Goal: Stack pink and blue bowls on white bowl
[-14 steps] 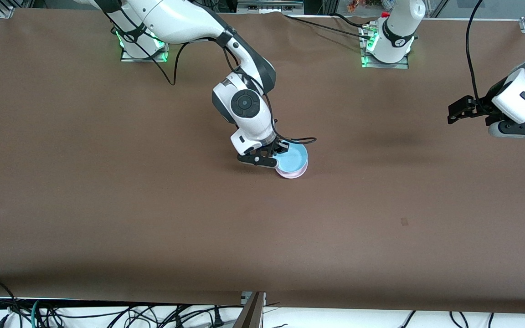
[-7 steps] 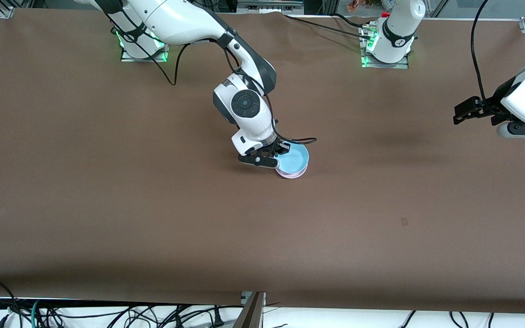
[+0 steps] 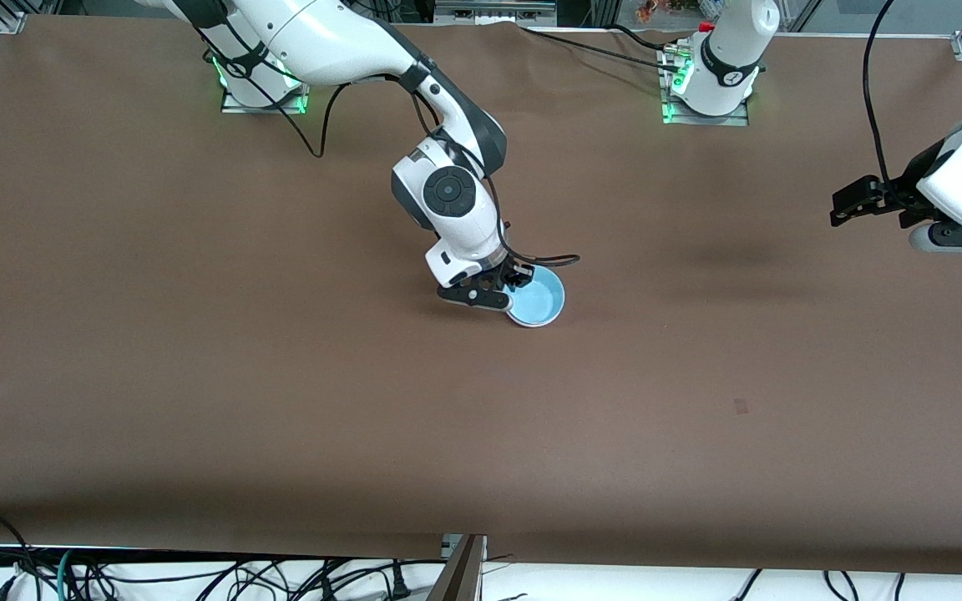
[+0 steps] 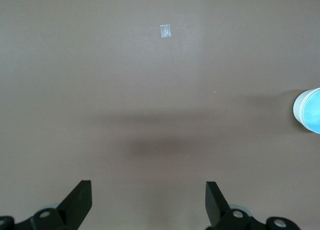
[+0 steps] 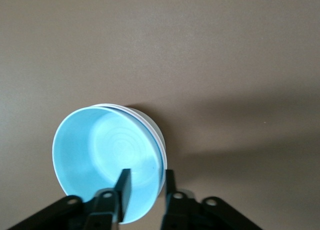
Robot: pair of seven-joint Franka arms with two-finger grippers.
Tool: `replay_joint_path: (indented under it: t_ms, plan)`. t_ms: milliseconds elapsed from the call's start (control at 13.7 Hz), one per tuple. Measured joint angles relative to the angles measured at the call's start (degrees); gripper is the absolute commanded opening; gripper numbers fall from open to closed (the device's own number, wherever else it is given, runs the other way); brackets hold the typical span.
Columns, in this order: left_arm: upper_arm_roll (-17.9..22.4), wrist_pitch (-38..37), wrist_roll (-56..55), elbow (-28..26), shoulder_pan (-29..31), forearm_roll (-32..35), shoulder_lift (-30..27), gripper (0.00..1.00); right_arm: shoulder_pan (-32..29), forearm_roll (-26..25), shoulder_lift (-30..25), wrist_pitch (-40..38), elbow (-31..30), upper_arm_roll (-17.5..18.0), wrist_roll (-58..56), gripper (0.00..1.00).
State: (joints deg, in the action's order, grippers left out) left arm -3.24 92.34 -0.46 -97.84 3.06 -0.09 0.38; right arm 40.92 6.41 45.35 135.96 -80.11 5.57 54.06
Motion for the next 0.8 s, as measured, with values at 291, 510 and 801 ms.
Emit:
replay_joint_path:
  t_ms: [291, 510, 801]
  plan:
    - [0.08, 0.02, -0.01, 0.27, -0.03, 0.0, 0.01, 1.0, -0.16, -0.18, -0.44, -2.23, 1.7, -0.81, -0.07, 1.0]
    - [0.21, 0.02, -0.01, 0.39, 0.04, 0.0, 0.01, 1.0, -0.59, -0.38, -1.96, -10.55, 5.31, -3.55, -2.77, 1.0]
    - [0.2, 0.02, -0.01, 0.55, 0.03, 0.0, 0.01, 1.0, -4.85, -0.46, -6.83, -20.41, 7.63, -6.1, -14.29, 1.0]
